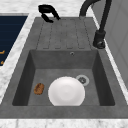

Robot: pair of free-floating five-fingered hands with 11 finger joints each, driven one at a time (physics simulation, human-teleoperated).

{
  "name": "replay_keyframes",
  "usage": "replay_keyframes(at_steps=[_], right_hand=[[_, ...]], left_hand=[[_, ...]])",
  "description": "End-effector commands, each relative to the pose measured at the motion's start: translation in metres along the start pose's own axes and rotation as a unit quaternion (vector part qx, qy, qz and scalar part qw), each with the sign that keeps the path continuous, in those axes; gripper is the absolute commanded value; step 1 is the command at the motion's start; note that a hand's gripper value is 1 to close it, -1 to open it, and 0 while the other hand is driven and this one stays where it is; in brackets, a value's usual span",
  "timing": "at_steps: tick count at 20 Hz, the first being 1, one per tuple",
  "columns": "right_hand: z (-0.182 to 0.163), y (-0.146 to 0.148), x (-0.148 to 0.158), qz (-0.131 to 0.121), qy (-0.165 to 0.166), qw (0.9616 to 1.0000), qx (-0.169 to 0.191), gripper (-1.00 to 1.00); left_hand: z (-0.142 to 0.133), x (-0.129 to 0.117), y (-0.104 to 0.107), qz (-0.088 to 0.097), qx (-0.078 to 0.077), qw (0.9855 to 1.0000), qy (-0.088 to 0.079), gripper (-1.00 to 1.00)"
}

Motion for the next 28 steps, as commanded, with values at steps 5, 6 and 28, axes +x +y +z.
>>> replay_keyframes(at_steps=[5, 6, 28], right_hand=[[-0.002, 0.042, -0.006, 0.008, -0.098, 0.9952, 0.005, -1.0], [-0.003, 0.048, -0.006, 0.007, -0.109, 0.994, 0.005, -1.0], [-0.009, 0.176, -0.015, 0.03, -0.384, 0.923, -0.01, -1.0]], left_hand=[[0.0, 0.0, 0.0, 0.0, 0.0, 1.0, 0.0, 0.0], [0.0, 0.0, 0.0, 0.0, 0.0, 1.0, 0.0, 0.0], [0.0, 0.0, 0.0, 0.0, 0.0, 1.0, 0.0, 0.0]])
